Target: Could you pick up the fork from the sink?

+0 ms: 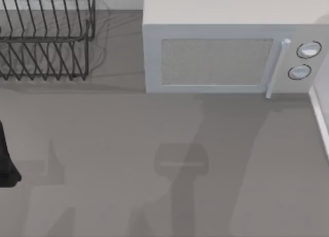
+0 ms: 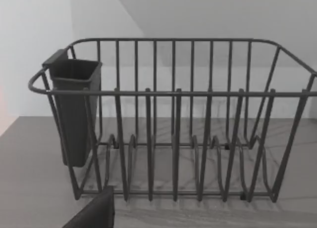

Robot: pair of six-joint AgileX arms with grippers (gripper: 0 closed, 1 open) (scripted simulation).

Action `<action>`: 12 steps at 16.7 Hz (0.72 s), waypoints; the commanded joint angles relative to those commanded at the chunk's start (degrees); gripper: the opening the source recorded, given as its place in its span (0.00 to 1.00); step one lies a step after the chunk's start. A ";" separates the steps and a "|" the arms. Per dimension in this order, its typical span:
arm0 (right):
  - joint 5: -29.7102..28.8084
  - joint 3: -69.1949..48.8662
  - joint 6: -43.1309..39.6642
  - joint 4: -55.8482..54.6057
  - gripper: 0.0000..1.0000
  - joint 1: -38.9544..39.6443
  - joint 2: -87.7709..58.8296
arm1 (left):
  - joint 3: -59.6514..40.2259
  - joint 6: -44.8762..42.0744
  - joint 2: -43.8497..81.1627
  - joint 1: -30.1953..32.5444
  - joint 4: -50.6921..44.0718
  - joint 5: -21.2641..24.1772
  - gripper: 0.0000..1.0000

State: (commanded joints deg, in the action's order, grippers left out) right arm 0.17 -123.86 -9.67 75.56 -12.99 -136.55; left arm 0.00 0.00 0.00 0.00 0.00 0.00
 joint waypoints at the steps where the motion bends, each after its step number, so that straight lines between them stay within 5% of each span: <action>1: -0.07 1.87 1.87 0.36 0.00 0.40 1.46 | 0.00 0.00 0.00 0.00 0.00 0.00 1.00; 12: -0.85 32.18 28.77 6.20 0.00 21.68 30.90 | 0.00 0.00 0.00 0.00 0.00 0.00 1.00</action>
State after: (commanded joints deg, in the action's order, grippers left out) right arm -0.68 -91.68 19.11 81.76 8.69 -105.65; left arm 0.00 0.00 0.00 0.00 0.00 0.00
